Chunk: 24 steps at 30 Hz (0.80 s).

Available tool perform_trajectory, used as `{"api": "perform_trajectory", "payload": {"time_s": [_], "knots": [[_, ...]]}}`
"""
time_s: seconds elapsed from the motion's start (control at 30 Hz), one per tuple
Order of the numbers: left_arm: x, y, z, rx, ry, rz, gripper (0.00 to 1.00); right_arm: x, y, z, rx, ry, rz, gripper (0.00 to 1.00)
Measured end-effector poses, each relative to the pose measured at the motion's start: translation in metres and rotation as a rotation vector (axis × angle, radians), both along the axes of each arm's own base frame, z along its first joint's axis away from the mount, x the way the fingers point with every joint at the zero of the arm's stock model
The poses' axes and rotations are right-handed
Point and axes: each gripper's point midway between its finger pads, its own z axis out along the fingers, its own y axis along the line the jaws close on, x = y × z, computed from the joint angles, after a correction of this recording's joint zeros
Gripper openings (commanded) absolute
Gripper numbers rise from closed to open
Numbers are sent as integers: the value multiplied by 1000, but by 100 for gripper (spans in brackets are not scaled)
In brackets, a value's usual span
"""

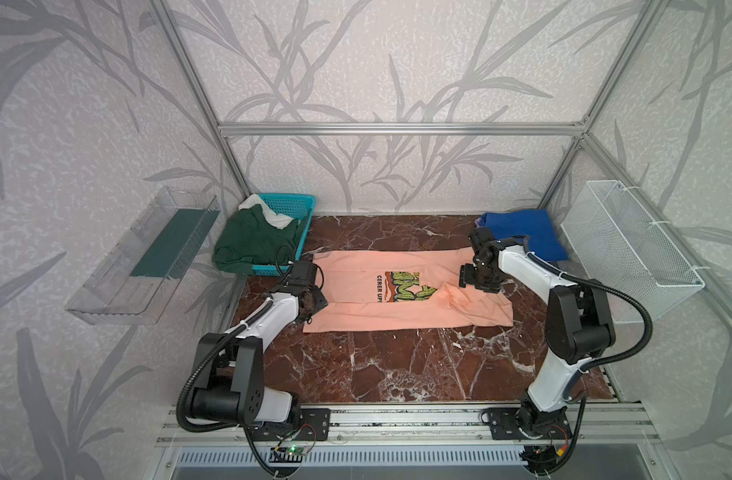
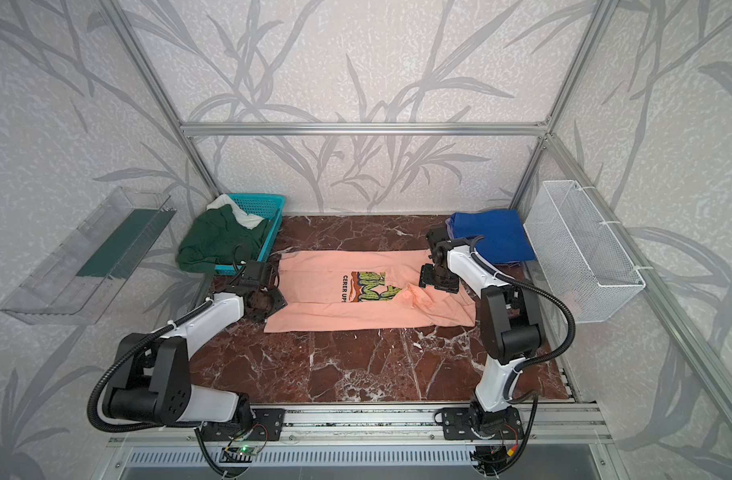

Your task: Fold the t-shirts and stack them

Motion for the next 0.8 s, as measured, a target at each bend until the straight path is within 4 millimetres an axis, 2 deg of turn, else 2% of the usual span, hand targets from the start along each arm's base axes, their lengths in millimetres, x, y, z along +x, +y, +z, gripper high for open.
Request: {"api": "perform_trajectory", "payload": {"time_s": [0.17, 0.27, 0.4, 0.57, 0.8], "knots": [[2, -11, 18, -32, -80, -50, 68, -2, -4, 1, -19, -1, -4, 76], [5, -31, 25, -43, -117, -116, 69, -4, -5, -2, -25, 7, -6, 75], [13, -73, 31, -54, -133, -247, 69, -13, -9, -11, -26, 38, -10, 70], [39, -129, 44, -79, -188, -386, 68, -19, -8, -18, -8, 58, -16, 61], [67, -196, 41, -108, -196, -548, 67, -13, -3, -29, 17, 63, -19, 33]]}}
